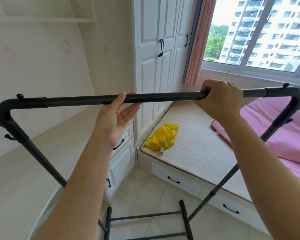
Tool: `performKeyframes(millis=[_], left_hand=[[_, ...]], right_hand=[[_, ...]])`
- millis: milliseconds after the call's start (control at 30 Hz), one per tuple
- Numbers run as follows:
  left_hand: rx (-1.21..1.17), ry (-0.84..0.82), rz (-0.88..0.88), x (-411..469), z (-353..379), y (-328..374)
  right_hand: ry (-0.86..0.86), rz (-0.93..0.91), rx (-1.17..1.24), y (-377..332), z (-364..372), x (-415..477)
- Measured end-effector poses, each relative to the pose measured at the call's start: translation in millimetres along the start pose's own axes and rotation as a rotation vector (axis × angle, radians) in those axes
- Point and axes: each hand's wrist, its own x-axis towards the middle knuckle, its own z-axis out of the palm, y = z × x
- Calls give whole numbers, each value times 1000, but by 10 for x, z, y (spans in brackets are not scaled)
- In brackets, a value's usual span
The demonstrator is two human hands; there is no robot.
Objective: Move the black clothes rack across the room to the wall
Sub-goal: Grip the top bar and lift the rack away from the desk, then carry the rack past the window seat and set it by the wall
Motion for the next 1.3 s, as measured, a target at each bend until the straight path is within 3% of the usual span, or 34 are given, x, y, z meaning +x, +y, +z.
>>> performKeyframes(millis=[333, 400, 800, 1300], left_hand=[[-64, -79, -109, 240, 404, -509], [-66, -105, -164, 272, 863, -900], [-61, -131, -200, 216, 1265, -1236], [-96, -408, -358, 66, 2219, -2126]], right_hand=[[63, 82, -106, 609, -246, -174], [86, 148, -133, 1131, -498, -224], [46, 169, -201, 1635, -680, -317], [129, 298, -437, 2588, -1549, -923]])
